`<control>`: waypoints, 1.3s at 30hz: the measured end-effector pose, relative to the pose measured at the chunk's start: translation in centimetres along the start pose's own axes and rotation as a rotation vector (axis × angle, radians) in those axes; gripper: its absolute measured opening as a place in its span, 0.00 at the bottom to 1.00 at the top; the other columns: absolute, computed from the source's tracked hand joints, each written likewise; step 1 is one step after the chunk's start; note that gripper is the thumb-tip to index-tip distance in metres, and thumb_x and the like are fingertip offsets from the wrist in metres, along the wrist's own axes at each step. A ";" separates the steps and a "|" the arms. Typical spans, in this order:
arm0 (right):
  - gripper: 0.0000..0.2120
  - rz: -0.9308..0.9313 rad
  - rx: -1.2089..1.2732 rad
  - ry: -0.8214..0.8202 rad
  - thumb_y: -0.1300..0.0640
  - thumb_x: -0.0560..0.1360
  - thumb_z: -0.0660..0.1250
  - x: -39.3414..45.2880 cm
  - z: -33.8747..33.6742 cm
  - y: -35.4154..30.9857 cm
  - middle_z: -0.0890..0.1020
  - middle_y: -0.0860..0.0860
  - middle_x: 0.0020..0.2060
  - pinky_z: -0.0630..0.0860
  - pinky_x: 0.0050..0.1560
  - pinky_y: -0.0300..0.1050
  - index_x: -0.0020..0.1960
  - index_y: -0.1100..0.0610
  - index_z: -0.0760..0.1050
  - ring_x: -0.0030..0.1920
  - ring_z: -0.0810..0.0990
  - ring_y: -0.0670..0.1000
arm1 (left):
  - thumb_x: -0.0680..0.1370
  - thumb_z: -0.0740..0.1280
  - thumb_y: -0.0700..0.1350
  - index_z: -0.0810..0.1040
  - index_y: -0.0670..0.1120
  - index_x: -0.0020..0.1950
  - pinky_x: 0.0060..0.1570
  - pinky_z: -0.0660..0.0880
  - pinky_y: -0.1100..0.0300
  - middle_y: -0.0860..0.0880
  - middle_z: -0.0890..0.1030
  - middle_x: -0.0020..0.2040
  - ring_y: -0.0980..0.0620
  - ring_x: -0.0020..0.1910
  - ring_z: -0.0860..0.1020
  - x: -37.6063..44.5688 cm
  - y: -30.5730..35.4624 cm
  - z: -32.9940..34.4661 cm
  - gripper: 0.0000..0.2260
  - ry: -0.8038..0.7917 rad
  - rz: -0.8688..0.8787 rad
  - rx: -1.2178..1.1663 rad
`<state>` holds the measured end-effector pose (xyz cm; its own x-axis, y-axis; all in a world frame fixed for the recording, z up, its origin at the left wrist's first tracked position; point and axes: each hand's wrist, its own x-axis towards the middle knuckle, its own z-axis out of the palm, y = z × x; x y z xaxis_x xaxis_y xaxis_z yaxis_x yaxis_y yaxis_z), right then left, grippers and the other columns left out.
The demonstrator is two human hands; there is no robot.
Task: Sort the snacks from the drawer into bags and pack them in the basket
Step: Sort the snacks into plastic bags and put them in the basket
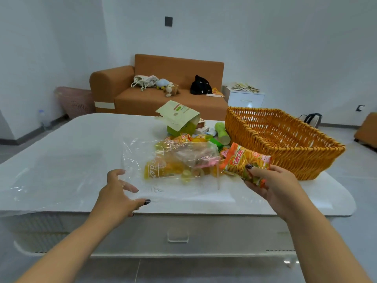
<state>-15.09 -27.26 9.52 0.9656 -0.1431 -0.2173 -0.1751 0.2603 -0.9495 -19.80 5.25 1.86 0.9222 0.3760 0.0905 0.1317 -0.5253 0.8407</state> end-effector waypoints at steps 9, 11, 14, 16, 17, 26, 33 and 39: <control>0.13 0.141 -0.097 -0.290 0.68 0.71 0.70 -3.9 2.2 1.4 0.85 0.61 0.48 0.83 0.41 0.46 0.56 0.66 0.76 0.47 0.84 0.59 | 0.63 0.82 0.51 0.57 0.56 0.71 0.38 0.76 0.64 0.58 0.78 0.50 0.55 0.31 0.79 -1.6 1.1 -0.8 0.45 -0.148 0.161 0.144; 0.17 0.119 -0.146 -0.373 0.65 0.67 0.71 -4.3 3.0 1.5 0.85 0.60 0.48 0.83 0.44 0.48 0.56 0.64 0.77 0.47 0.85 0.58 | 0.63 0.82 0.50 0.56 0.58 0.71 0.39 0.77 0.63 0.58 0.77 0.52 0.54 0.33 0.79 -2.3 1.6 -0.9 0.46 -0.230 0.184 0.113; 0.20 0.175 -0.175 -0.499 0.68 0.65 0.71 -4.8 4.3 2.6 0.85 0.60 0.48 0.83 0.42 0.48 0.57 0.65 0.76 0.46 0.85 0.57 | 0.60 0.84 0.48 0.54 0.61 0.70 0.49 0.79 0.59 0.59 0.76 0.57 0.52 0.40 0.83 -3.3 2.2 -1.0 0.50 -0.456 0.162 -0.035; 0.17 0.225 -0.172 -0.545 0.73 0.69 0.69 -4.8 5.3 3.5 0.85 0.62 0.47 0.83 0.40 0.48 0.57 0.67 0.74 0.44 0.85 0.57 | 0.57 0.84 0.51 0.55 0.64 0.70 0.60 0.76 0.56 0.61 0.75 0.60 0.54 0.55 0.81 -3.7 2.4 -0.8 0.51 -0.557 0.157 -0.056; 0.17 0.228 -0.195 -0.571 0.73 0.71 0.68 -4.7 5.8 4.0 0.84 0.63 0.47 0.82 0.41 0.49 0.58 0.68 0.74 0.44 0.85 0.58 | 0.58 0.84 0.51 0.56 0.65 0.69 0.62 0.75 0.54 0.62 0.74 0.62 0.55 0.61 0.78 -3.9 2.6 -0.8 0.49 -0.588 0.143 -0.091; 0.18 0.248 -0.468 -0.788 0.65 0.68 0.70 -3.8 7.1 5.2 0.83 0.61 0.47 0.81 0.46 0.48 0.56 0.70 0.74 0.45 0.83 0.56 | 0.59 0.76 0.70 0.72 0.58 0.67 0.65 0.73 0.46 0.54 0.79 0.64 0.51 0.65 0.76 -2.6 2.3 -0.6 0.40 -0.544 -0.025 -0.477; 0.08 0.204 -0.494 -0.792 0.72 0.72 0.69 -3.2 7.7 5.3 0.85 0.57 0.43 0.81 0.43 0.44 0.50 0.64 0.78 0.43 0.84 0.54 | 0.65 0.76 0.60 0.73 0.50 0.68 0.61 0.77 0.48 0.50 0.83 0.59 0.49 0.58 0.81 -2.5 2.8 -0.5 0.34 -0.555 -0.042 -0.549; 0.05 0.108 -0.626 -0.795 0.64 0.75 0.68 -3.6 9.0 5.3 0.79 0.51 0.29 0.72 0.30 0.37 0.42 0.58 0.78 0.28 0.76 0.47 | 0.67 0.73 0.51 0.75 0.47 0.65 0.53 0.80 0.52 0.47 0.85 0.55 0.47 0.54 0.83 -1.6 2.7 -1.3 0.26 -0.542 -0.093 -0.611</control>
<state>-17.75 -16.81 7.32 0.7468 0.5872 -0.3121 -0.1182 -0.3447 -0.9313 -21.38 4.24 4.66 0.9855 -0.1061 -0.1326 0.1392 0.0569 0.9886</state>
